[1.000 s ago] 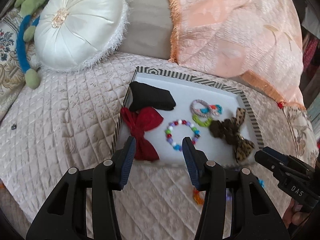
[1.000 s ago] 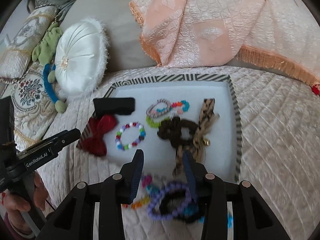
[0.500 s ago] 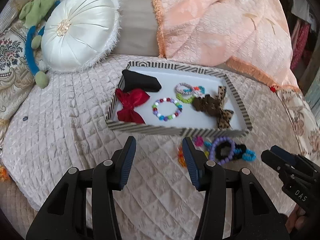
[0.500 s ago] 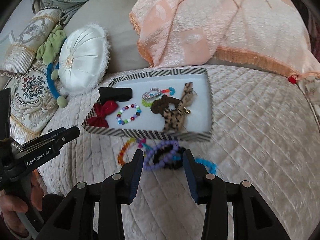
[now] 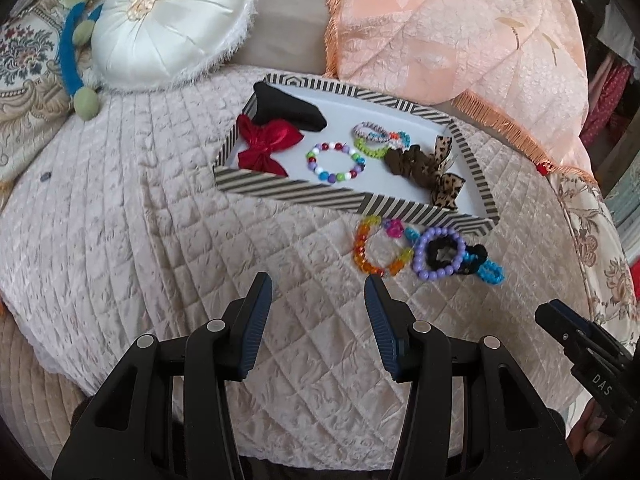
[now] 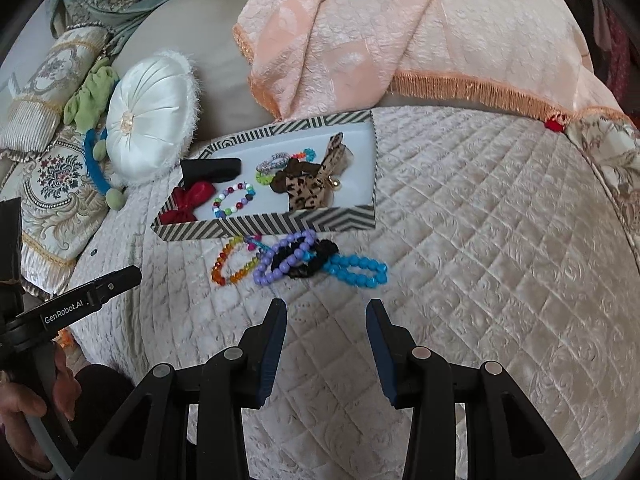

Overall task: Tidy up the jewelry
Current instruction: 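Grasp the orange beaded bracelet with the left gripper while the right gripper grasps the purple bracelet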

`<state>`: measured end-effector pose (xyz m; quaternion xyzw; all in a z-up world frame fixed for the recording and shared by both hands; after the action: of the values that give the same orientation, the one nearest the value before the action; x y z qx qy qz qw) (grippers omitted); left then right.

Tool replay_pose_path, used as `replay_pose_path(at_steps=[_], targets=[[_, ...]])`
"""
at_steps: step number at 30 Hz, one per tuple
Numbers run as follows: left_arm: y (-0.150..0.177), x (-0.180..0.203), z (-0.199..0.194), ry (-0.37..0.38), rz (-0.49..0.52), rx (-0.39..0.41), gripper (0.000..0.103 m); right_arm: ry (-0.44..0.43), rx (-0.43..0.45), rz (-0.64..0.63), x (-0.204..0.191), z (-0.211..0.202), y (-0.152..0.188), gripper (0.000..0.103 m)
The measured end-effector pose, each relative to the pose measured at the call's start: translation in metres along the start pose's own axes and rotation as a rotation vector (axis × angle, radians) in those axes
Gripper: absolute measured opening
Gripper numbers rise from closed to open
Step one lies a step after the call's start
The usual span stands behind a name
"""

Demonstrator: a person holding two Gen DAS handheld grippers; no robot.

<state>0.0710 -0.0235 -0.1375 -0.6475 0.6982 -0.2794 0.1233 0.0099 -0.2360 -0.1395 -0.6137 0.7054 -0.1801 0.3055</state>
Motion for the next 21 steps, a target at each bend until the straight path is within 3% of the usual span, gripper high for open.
replay_pose_path(at_steps=[16,21], targets=[[0.0,0.005,0.038,0.037,-0.009,-0.072,0.048,-0.053,-0.035,0.007,-0.001,0.018,0.005,0.039],[-0.011,0.019,0.063,0.064,0.003,-0.094,0.056,-0.094,-0.039,-0.008,-0.01,0.023,0.001,0.039]])
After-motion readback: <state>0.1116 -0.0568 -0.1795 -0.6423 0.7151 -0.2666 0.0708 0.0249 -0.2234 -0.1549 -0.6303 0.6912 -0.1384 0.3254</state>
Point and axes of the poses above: each gripper's, at about its wrist camera, not at the fingertips, and z roughly the way its jaws point, x to its right, y to its underside, the point moved 9 cm from there along z, roughly the way its jaws point, and after that the axes turned 1 degree about y, right-handed, at the moved point
